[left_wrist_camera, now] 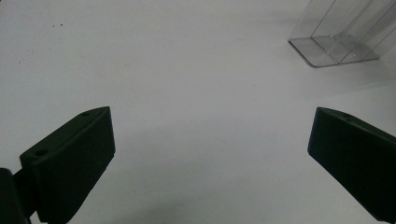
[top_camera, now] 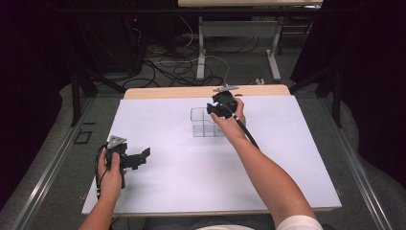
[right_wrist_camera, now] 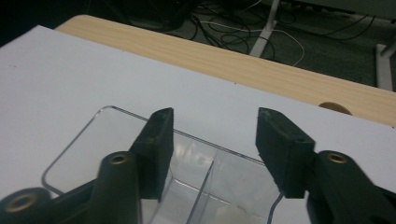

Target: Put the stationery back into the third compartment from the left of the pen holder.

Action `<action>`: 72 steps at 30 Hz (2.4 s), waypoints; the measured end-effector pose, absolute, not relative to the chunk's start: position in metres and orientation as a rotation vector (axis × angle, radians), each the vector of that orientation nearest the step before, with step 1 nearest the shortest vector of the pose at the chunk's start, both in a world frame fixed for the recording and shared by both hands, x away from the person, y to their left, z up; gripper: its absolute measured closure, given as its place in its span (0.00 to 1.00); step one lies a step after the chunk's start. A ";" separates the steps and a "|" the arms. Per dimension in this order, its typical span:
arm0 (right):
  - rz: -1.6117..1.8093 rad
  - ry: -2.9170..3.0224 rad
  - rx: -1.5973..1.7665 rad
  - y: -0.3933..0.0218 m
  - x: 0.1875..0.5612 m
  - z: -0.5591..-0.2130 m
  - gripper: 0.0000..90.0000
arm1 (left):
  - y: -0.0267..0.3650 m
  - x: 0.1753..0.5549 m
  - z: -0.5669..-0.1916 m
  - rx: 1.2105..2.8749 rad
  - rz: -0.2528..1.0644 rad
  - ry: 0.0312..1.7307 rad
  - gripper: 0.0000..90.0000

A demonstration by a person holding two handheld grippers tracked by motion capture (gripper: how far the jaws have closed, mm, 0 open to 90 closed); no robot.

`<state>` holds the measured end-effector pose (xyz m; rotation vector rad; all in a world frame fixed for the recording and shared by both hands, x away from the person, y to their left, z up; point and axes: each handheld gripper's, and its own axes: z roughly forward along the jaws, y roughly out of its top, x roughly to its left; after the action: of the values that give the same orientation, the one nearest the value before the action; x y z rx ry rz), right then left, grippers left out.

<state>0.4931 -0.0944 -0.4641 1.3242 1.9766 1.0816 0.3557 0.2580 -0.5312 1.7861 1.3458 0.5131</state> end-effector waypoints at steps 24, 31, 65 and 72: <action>1.086 2.051 1.324 -0.122 0.471 -0.456 0.13 | 0.257 0.357 -0.533 1.793 0.516 1.351 0.01; 1.019 2.081 1.347 -0.144 0.467 -0.463 0.02 | 0.256 0.357 -0.533 1.795 0.516 1.353 0.01; 0.900 2.037 1.603 -0.272 0.414 -0.524 0.00 | 0.253 0.356 -0.535 1.797 0.521 1.372 0.01; 0.929 2.022 1.653 -0.288 0.410 -0.537 0.00 | 0.253 0.356 -0.535 1.804 0.521 1.368 0.01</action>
<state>0.4105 -0.2883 -0.5367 1.6525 2.0225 0.9293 0.3563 0.2528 -0.5348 1.8044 1.3679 0.5209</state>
